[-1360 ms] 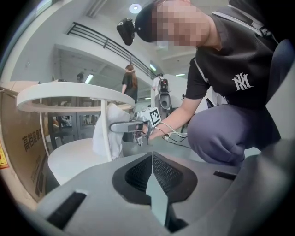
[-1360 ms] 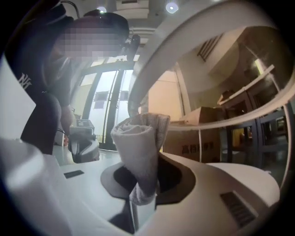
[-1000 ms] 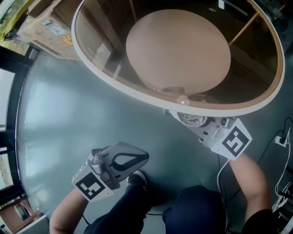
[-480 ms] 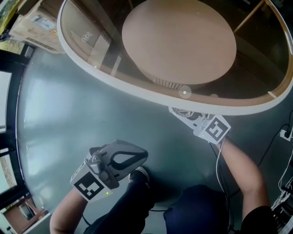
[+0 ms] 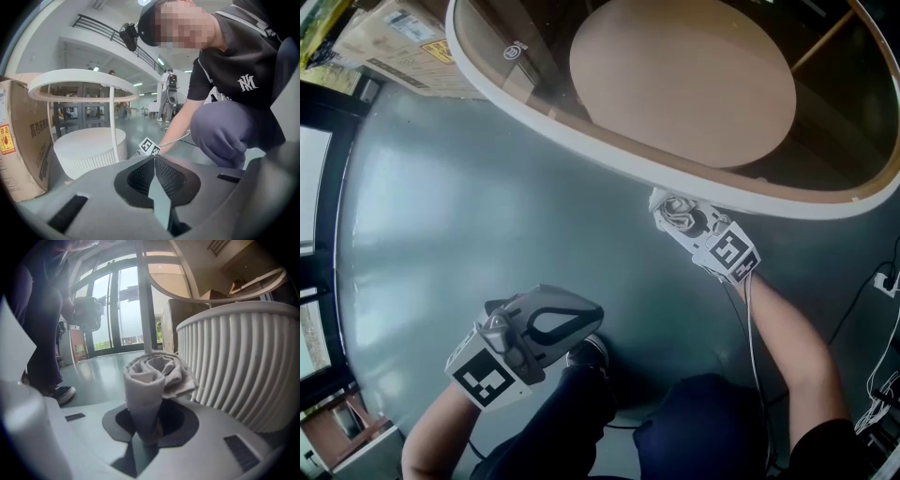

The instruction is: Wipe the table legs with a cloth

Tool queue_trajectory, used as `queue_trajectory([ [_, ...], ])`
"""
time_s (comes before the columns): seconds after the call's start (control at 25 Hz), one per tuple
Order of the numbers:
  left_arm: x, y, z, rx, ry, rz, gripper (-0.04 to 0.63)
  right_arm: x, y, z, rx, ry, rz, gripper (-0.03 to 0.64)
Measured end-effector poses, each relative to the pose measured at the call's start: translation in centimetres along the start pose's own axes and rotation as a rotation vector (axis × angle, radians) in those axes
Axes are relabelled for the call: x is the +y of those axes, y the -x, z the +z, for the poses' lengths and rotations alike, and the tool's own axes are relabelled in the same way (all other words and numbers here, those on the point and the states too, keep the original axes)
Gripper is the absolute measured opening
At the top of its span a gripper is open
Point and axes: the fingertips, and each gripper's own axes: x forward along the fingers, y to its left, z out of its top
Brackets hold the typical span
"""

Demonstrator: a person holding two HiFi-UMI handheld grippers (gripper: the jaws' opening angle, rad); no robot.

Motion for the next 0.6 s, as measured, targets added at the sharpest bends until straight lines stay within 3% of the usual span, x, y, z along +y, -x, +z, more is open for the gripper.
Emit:
queue_trajectory([
  [0.12, 0.1, 0.4, 0.6, -0.005, 0.002, 0.016, 0.006, -1.0, 2.8, 3.0, -0.045, -0.034, -0.047, 0.071],
  [0.2, 0.2, 0.8, 1.3, -0.007, -0.007, 0.018, 0.008, -1.1, 6.2, 8.0, -0.141, 0.004, -0.071, 0.071],
  [0.4, 0.7, 0.2, 3.3, -0.043, -0.046, 0.018, 0.008, 0.6, 12.8, 21.8, -0.405, 0.152, -0.091, 0.071],
  [0.6, -1.0, -2.1, 3.3, -0.059, -0.037, -0.036, 0.006, 3.0, 12.8, 26.3, -0.482, 0.388, -0.076, 0.071],
])
